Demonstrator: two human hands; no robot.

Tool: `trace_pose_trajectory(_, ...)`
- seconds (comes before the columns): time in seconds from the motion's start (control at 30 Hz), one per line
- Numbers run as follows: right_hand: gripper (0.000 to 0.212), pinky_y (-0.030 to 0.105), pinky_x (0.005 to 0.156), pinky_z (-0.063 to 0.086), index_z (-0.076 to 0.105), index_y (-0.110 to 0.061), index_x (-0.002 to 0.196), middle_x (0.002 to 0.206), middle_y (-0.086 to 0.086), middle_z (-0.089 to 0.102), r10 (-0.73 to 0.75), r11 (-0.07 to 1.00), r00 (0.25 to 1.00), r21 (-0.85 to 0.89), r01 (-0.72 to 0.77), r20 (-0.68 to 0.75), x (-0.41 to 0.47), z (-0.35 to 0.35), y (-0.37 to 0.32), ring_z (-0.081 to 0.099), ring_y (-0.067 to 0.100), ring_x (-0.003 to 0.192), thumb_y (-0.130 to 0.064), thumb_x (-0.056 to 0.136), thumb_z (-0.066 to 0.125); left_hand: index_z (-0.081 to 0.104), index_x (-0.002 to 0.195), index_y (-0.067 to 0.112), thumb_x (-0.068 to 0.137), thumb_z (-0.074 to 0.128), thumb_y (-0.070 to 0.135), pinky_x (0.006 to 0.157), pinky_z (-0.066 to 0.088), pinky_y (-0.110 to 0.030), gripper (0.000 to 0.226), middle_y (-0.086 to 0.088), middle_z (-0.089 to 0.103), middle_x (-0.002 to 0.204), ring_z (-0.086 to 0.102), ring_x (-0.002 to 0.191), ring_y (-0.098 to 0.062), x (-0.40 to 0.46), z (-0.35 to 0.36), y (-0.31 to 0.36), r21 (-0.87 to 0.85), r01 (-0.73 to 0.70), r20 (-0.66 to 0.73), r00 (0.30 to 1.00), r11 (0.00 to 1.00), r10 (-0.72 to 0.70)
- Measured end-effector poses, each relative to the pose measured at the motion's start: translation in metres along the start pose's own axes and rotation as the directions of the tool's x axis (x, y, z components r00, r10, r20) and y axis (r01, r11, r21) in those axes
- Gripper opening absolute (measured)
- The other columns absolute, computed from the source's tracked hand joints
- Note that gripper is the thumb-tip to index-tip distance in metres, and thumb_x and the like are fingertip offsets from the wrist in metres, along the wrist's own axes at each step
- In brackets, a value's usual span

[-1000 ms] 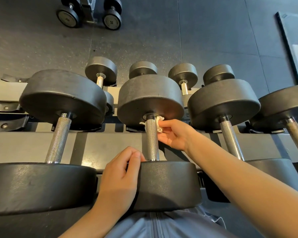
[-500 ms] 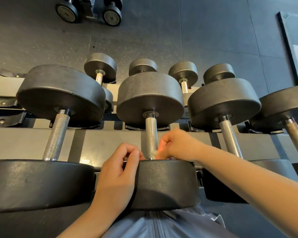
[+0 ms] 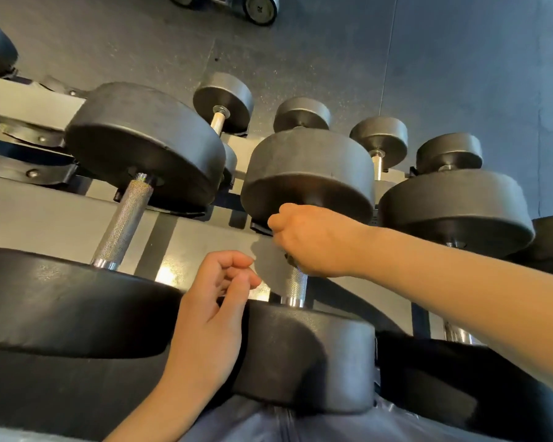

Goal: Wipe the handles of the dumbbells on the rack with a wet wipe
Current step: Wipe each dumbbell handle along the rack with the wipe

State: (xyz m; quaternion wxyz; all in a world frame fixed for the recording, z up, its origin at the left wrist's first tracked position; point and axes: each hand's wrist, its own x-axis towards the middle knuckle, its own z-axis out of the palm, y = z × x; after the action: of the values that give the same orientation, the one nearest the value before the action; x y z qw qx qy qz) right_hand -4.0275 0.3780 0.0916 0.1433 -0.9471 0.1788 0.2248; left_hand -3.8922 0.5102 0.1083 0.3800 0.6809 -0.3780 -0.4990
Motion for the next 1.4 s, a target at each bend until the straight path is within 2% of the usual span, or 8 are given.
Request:
trace_pose_trajectory(0.13,0.025,0.031,0.078,0.046,0.049,-0.018,0.067,0.086,0.004,0.059,-0.228,0.958,0.926,0.240,0.158,0.301,0.015,-0.008,-0.014,0.052,0.019,0.076,-0.016,0.091,0.050,0.058,0.094,0.027,0.096,0.052,0.014,0.072,0.043,-0.007,0.015,0.014,0.067,0.083,0.063,0.084,-0.002,0.000,0.003,0.000,-0.020,0.016,-0.029,0.999,1.000,-0.016)
trace_pose_trajectory(0.27,0.010,0.026,0.075,0.043,0.061,-0.013,0.091,0.101,0.008,0.062,-0.282,0.958,0.859,0.176,0.228,0.426,0.020,-0.014,-0.014,0.055,0.019,0.082,-0.013,0.093,0.051,0.060,0.093,0.027,0.094,0.052,0.021,0.075,0.044,-0.010,0.009,0.011,0.068,0.082,0.064,0.084,-0.004,0.000,0.002,-0.003,-0.034,-0.001,-0.090,0.996,0.999,-0.002)
trace_pose_trajectory(0.47,0.034,0.034,0.097,0.043,0.055,-0.007,0.128,0.127,0.011,0.052,0.010,0.960,0.968,-0.274,0.061,0.251,0.018,-0.014,0.006,0.047,0.025,0.114,-0.019,0.097,0.050,0.061,0.094,0.021,0.093,0.051,0.019,0.079,0.044,-0.010,0.010,0.012,0.067,0.082,0.064,0.084,-0.005,-0.001,0.003,-0.004,-0.022,-0.006,-0.123,0.992,1.000,0.004)
trace_pose_trajectory(0.63,0.029,0.031,0.086,0.041,0.060,-0.009,0.120,0.119,0.007,0.052,-0.029,0.985,0.986,-0.163,0.057,0.166,0.007,-0.008,-0.002,0.045,0.022,0.103,-0.021,0.098,0.045,0.062,0.091,0.023,0.094,0.051,0.020,0.077,0.044,-0.009,0.012,0.010,0.067,0.082,0.063,0.083,-0.005,0.000,0.004,-0.004,-0.047,-0.014,-0.144,0.990,0.999,0.007)
trace_pose_trajectory(0.87,0.022,0.026,0.096,0.042,0.069,-0.009,0.107,0.112,0.005,0.062,-0.204,0.880,0.976,0.422,0.217,-0.077,-0.036,0.014,-0.008,0.055,0.018,0.107,-0.007,0.087,0.061,0.063,0.089,0.024,0.096,0.051,0.010,0.073,0.042,-0.005,0.019,0.013,0.066,0.086,0.061,0.086,-0.002,-0.003,0.005,-0.001,0.081,-0.032,-0.123,0.992,0.996,0.042)
trace_pose_trajectory(1.03,0.032,0.033,0.071,0.059,0.071,-0.011,0.101,0.099,0.006,0.066,0.116,0.962,0.917,0.274,-0.008,-0.381,-0.046,0.045,0.008,0.066,0.023,0.086,-0.002,0.071,0.076,0.063,0.087,0.031,0.092,0.044,0.035,0.074,0.040,-0.006,0.020,0.022,0.062,0.090,0.059,0.090,0.001,-0.001,0.011,0.009,0.378,-0.184,0.017,0.981,0.907,0.192)
trace_pose_trajectory(1.23,0.043,0.022,0.058,0.051,0.061,-0.008,0.115,0.103,0.011,0.057,0.274,0.954,0.900,-0.024,-0.299,-0.340,-0.023,0.044,0.011,0.058,0.019,0.080,-0.014,0.076,0.078,0.064,0.091,0.027,0.096,0.050,0.027,0.073,0.037,0.000,0.015,0.018,0.064,0.084,0.056,0.092,0.004,-0.001,0.010,0.011,0.367,-0.120,0.004,0.992,0.923,0.128)
trace_pose_trajectory(1.4,0.050,0.021,0.070,0.051,0.042,-0.010,0.134,0.120,0.008,0.043,0.304,0.951,0.906,0.154,-0.270,-0.294,-0.039,0.045,0.005,0.053,0.014,0.083,-0.010,0.088,0.063,0.064,0.091,0.028,0.095,0.052,0.028,0.071,0.036,0.000,0.013,0.017,0.065,0.085,0.057,0.089,0.004,-0.003,0.009,0.007,0.367,-0.119,-0.035,0.989,0.922,0.141)
